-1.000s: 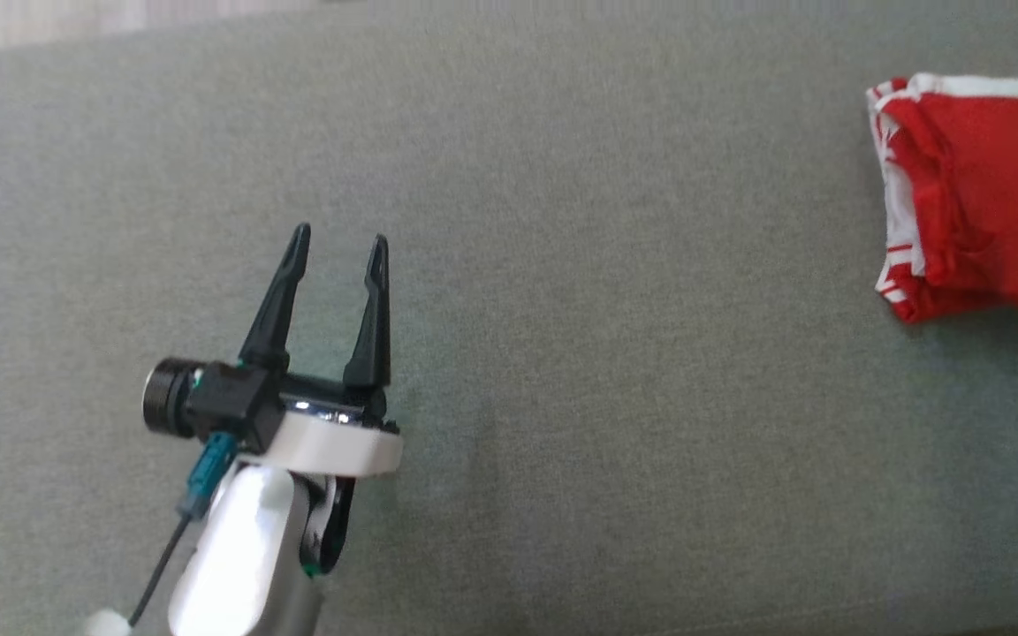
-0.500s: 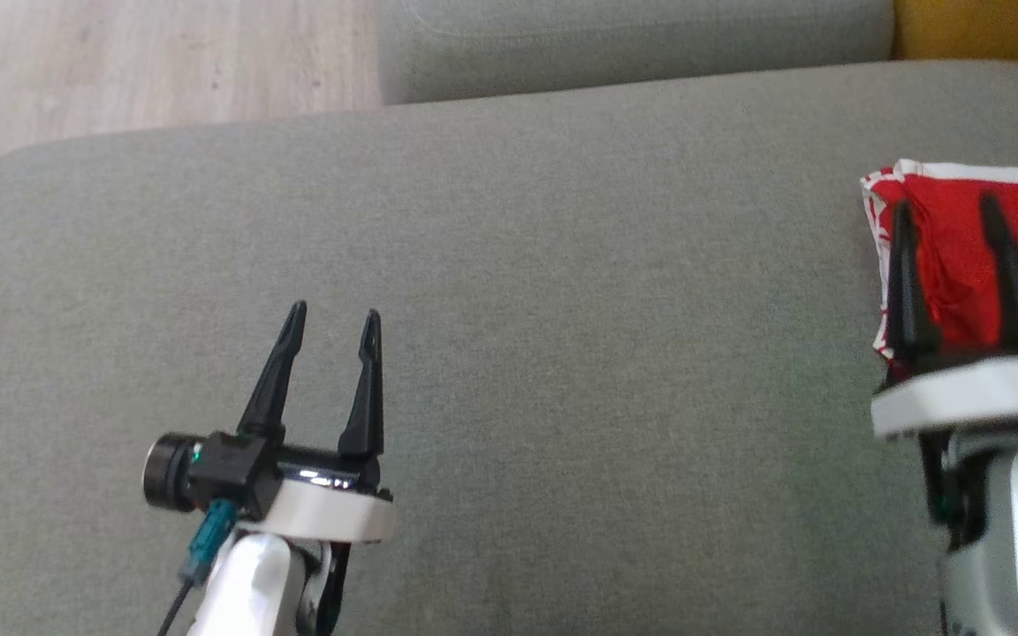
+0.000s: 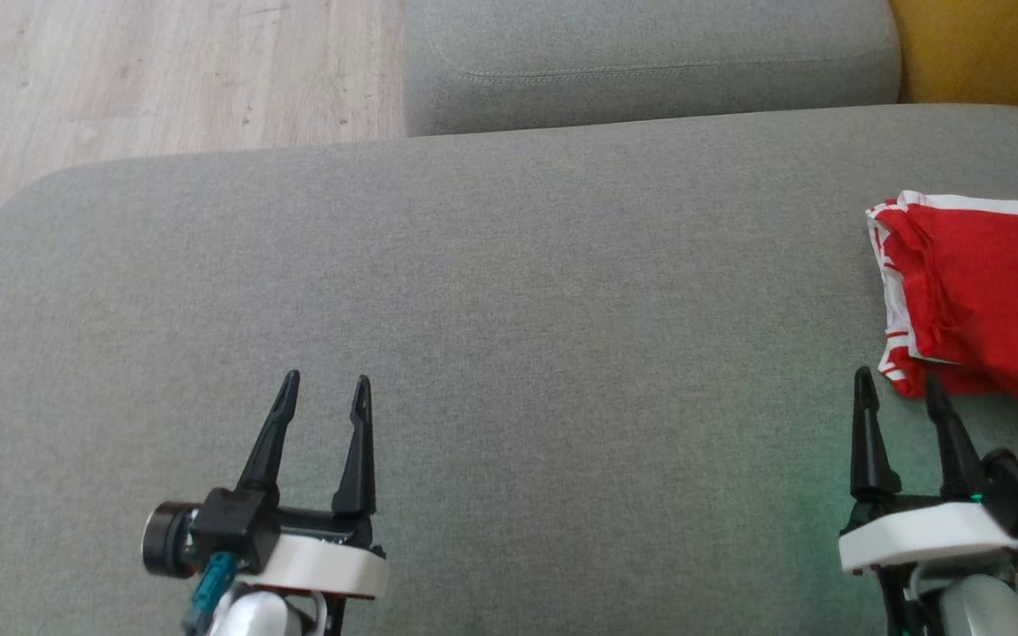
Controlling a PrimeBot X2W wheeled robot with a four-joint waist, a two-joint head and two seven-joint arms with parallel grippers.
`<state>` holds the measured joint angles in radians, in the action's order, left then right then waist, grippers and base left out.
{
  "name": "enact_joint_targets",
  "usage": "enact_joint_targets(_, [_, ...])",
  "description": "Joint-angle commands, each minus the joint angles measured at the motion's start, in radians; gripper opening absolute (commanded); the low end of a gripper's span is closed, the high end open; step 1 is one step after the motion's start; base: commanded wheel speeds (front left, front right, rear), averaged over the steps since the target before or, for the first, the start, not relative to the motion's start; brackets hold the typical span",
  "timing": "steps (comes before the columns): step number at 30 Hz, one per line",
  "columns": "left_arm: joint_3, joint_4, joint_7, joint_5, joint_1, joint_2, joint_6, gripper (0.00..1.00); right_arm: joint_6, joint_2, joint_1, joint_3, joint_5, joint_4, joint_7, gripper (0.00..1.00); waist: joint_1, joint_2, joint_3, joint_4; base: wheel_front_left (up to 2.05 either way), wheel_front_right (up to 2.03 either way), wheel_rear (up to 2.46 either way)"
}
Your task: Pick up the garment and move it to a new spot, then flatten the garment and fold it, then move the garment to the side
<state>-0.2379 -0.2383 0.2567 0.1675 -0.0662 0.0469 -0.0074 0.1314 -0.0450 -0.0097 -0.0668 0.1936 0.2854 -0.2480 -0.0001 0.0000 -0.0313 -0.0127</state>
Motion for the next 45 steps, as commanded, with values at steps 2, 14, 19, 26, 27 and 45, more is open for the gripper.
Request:
enact_joint_targets(2, [0.034, 0.031, 0.005, 0.007, -0.028, 0.003, 0.008, 1.00, -0.001, -0.005, -0.034, 0.029, 0.003, -0.044, -0.013, 1.00, 0.0001, 0.0000, 0.002, -0.001, 0.00, 0.00, 0.00])
enact_joint_targets(14, [0.025, 0.031, 0.005, 0.016, -0.027, 0.003, 0.022, 1.00, -0.001, -0.005, -0.020, 0.043, -0.009, -0.078, -0.014, 1.00, 0.0001, 0.0000, 0.011, -0.004, 0.00, 0.00, 0.00])
enact_joint_targets(19, [0.024, 0.021, 0.005, 0.032, -0.031, 0.003, 0.027, 1.00, -0.001, -0.005, -0.017, 0.050, -0.010, -0.079, -0.014, 1.00, 0.0001, 0.0000, 0.012, -0.002, 0.00, 0.00, 0.00])
enact_joint_targets(26, [0.033, 0.014, 0.005, 0.078, -0.034, 0.003, 0.029, 1.00, -0.001, -0.005, -0.014, 0.059, -0.015, -0.076, -0.014, 1.00, 0.0001, 0.0000, 0.013, 0.000, 0.00, 0.00, 0.00])
enact_joint_targets(27, [0.034, 0.013, 0.005, 0.082, -0.034, 0.003, 0.029, 1.00, -0.001, -0.005, -0.014, 0.060, -0.016, -0.074, -0.014, 1.00, 0.0001, 0.0000, 0.013, 0.001, 0.00, 0.00, 0.00])
enact_joint_targets(45, [0.049, -0.011, 0.005, 0.134, -0.026, 0.003, 0.004, 1.00, -0.001, -0.005, -0.018, 0.064, -0.011, -0.063, -0.014, 1.00, 0.0001, 0.0000, 0.018, 0.006, 0.00, 0.00, 0.00])
